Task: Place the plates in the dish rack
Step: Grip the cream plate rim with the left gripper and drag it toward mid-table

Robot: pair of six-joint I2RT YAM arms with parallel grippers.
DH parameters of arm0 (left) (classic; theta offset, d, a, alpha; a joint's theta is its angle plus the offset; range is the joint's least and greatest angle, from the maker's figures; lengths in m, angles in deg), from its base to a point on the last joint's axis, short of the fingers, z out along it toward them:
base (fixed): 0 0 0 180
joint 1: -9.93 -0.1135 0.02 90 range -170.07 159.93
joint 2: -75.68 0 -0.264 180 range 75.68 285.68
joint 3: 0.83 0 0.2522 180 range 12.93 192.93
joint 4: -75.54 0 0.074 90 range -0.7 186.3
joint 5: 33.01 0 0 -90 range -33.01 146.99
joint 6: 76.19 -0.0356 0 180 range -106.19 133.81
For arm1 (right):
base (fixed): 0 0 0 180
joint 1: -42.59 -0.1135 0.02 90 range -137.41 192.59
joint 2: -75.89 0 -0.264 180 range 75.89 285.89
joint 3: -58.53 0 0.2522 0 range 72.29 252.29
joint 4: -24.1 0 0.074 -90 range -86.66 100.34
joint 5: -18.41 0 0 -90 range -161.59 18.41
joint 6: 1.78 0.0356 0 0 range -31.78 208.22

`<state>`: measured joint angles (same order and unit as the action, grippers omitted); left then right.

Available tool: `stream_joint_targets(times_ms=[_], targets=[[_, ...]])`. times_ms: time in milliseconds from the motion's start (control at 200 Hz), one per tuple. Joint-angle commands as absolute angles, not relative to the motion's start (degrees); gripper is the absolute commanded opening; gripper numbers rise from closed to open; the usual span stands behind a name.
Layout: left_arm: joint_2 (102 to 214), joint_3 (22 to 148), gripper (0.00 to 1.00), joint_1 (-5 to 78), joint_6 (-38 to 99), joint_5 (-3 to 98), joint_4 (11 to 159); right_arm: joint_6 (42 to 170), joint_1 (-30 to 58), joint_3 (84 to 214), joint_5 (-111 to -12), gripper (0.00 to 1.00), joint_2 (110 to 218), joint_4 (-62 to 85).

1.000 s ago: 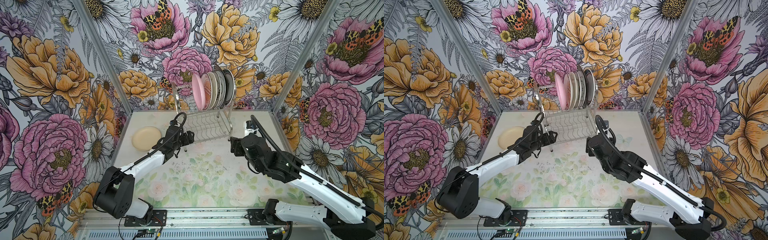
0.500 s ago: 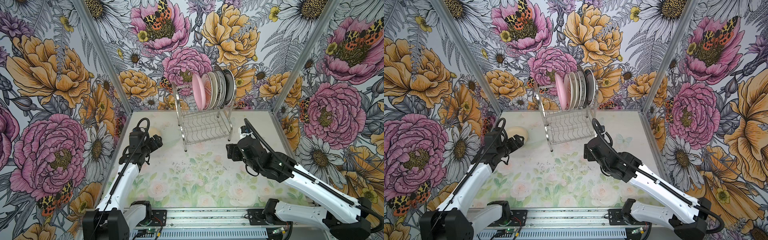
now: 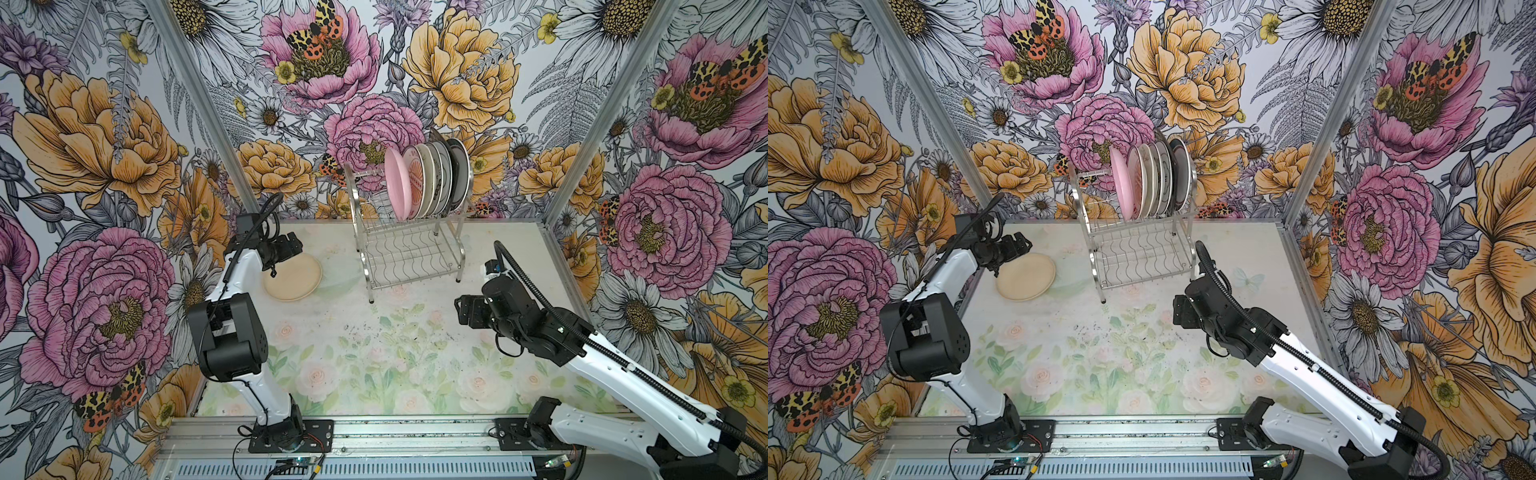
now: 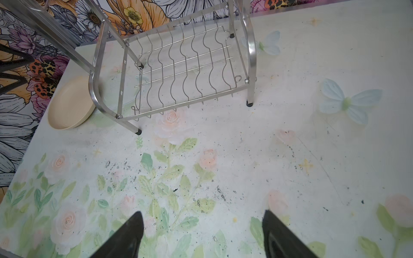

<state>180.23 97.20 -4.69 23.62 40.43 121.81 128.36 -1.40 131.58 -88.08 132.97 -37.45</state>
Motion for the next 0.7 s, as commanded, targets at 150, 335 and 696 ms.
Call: stream_joint_targets(times_ms=[150,335,696], targets=[[194.6,111.6,0.96,-5.3,17.7,41.7,126.7,130.4,-0.1,128.6,-84.6,0.84,132.0,-36.9],[202.9,121.7,0.95,-5.4,16.7,44.7,129.4,130.9,1.0,127.1,-83.3,0.85,132.3,-36.9],[216.6,138.3,0.95,-5.4,16.5,45.1,135.2,131.4,2.7,127.2,-82.2,0.85,132.8,-37.0]])
